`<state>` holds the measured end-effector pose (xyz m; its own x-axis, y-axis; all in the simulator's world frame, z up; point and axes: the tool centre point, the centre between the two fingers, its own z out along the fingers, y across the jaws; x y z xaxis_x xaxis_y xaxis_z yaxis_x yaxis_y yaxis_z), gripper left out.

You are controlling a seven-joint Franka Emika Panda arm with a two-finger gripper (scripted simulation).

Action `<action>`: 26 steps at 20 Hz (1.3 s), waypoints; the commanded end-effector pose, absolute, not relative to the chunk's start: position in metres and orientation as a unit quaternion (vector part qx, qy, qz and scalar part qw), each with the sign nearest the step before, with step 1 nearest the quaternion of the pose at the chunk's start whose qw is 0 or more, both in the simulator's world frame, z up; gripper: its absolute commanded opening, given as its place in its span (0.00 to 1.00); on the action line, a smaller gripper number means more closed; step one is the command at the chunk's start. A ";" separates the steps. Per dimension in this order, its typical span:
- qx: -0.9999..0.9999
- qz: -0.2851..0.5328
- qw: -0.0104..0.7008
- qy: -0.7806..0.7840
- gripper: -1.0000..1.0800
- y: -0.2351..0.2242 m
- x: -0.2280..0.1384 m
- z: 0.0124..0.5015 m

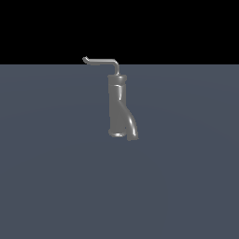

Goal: Turn on the faucet by rotating a designated handle.

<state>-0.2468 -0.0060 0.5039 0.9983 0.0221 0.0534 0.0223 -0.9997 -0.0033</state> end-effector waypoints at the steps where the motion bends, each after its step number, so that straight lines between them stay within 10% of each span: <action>1: -0.999 -0.031 0.003 -0.013 0.00 -0.008 -0.246 0.507; 26: -0.988 -0.013 0.037 0.148 0.00 0.010 -0.159 0.490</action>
